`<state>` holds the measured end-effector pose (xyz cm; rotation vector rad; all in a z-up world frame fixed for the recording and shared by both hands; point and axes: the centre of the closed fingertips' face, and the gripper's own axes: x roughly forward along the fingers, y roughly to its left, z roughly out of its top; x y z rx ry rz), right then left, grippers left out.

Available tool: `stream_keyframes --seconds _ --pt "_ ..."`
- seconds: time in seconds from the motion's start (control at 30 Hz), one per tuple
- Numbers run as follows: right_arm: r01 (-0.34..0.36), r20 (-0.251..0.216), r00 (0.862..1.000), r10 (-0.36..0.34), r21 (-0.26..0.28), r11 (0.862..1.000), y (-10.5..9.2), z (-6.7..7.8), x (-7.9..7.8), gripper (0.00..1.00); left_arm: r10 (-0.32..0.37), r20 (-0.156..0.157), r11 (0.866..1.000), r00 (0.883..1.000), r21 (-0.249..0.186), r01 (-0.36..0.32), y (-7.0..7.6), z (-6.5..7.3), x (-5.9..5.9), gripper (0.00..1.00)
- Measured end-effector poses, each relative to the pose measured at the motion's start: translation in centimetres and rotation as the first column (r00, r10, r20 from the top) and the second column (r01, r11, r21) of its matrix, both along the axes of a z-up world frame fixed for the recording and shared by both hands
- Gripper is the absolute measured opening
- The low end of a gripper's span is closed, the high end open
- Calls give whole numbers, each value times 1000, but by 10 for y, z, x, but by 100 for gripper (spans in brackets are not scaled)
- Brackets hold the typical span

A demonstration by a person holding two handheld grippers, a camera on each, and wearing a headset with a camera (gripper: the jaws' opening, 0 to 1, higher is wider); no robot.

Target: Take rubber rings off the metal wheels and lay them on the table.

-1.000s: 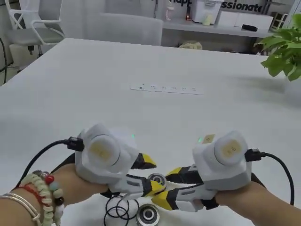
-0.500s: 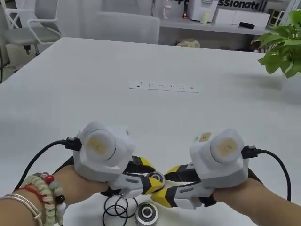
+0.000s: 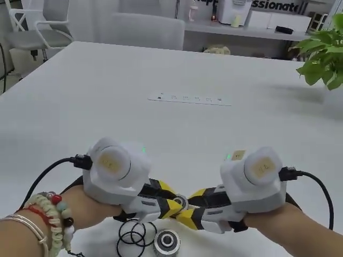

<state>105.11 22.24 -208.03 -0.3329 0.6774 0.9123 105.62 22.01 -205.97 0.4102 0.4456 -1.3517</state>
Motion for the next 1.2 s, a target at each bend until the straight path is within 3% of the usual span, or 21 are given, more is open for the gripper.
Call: stream_keyframes --seconds 0.17,0.57,0.73,0.87,1.03,1.13,1.2 --pt "-20 1 1000 20 -3 1000 -1 -1 -2 16 7 -18 1000 1000 -10 -7 0 0 0 8" --pt "-28 1 1000 28 -32 999 -6 -2 -2 2 10 -16 1000 1000 -13 -10 1 -1 2 8" --pt "10 -16 1000 -11 -39 999 -8 -3 1 0 8 -19 1000 1000 -14 -9 1 -1 2 8" --pt "132 -116 985 -127 34 991 -12 -5 4 0 3 -7 1000 1000 -5 -3 1 -1 1 8" --pt "281 -241 939 -246 120 952 -16 -5 8 0 -1 -4 1000 1000 -6 1 1 -1 1 7" --pt "339 -291 914 -282 165 926 -18 -1 9 0 1 -7 1000 1000 -8 -1 1 -1 2 7" --pt "347 -289 913 -289 172 922 -20 1 11 0 2 -11 1000 1000 -11 -2 1 -1 2 7"
